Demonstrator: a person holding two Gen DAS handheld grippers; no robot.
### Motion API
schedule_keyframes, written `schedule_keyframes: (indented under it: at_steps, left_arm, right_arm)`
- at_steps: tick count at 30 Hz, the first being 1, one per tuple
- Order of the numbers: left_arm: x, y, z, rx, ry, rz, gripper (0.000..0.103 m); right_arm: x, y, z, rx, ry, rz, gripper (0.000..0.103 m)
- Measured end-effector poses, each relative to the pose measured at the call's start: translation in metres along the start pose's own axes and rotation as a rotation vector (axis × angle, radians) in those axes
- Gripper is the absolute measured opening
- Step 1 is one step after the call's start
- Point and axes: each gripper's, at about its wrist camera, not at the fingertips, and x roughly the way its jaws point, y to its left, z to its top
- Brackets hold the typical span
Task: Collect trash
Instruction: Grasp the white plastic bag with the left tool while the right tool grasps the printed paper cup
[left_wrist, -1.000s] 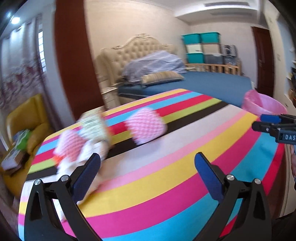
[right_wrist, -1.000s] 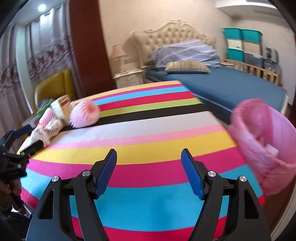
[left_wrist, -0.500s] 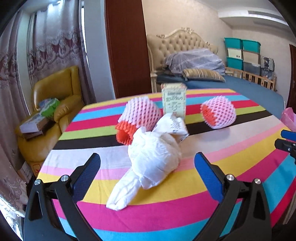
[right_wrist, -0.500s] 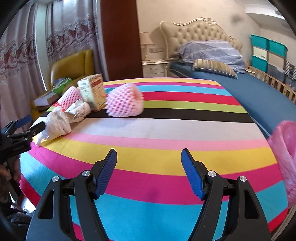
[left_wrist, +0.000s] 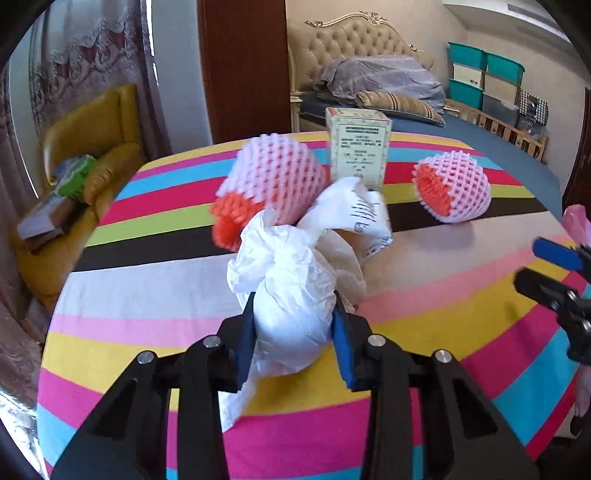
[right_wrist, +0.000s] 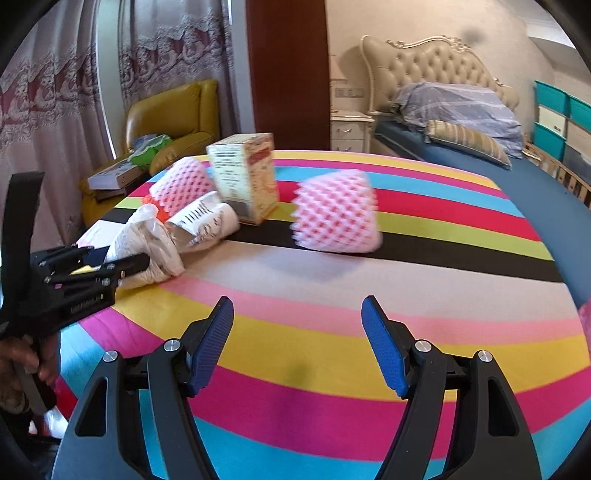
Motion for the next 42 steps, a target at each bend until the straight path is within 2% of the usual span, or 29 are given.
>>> schedule_keyframes:
  at_steps: [5, 13, 17, 24, 32, 40, 41, 42]
  left_arm:
    - [-0.022, 0.023, -0.016, -0.022, -0.049, 0.064, 0.034]
    - [-0.039, 0.07, -0.036, -0.112, -0.065, 0.128, 0.034]
    - [-0.046, 0.085, -0.044, -0.151, -0.076, 0.131, 0.034]
    - [-0.051, 0.09, -0.056, -0.164, -0.091, 0.122, 0.034]
    - [-0.049, 0.097, -0.061, -0.178, -0.085, 0.105, 0.034]
    - [-0.051, 0.094, -0.061, -0.18, -0.089, 0.107, 0.034]
    - [-0.052, 0.094, -0.061, -0.177, -0.091, 0.105, 0.034]
    - [-0.053, 0.092, -0.061, -0.174, -0.092, 0.104, 0.034]
  right_arm:
    - [0.019, 0.024, 0.016, -0.001, 0.018, 0.046, 0.069]
    - [0.052, 0.07, 0.036, 0.009, 0.059, 0.129, 0.069]
    - [0.067, 0.087, 0.046, 0.014, 0.079, 0.124, 0.069]
    - [0.096, 0.105, 0.062, 0.062, 0.119, 0.092, 0.069]
    - [0.113, 0.111, 0.063, 0.094, 0.146, 0.091, 0.069]
    - [0.099, 0.104, 0.057, 0.073, 0.095, 0.118, 0.059]
    - [0.095, 0.101, 0.056, 0.076, 0.086, 0.115, 0.057]
    - [0.092, 0.098, 0.056, 0.078, 0.078, 0.117, 0.048]
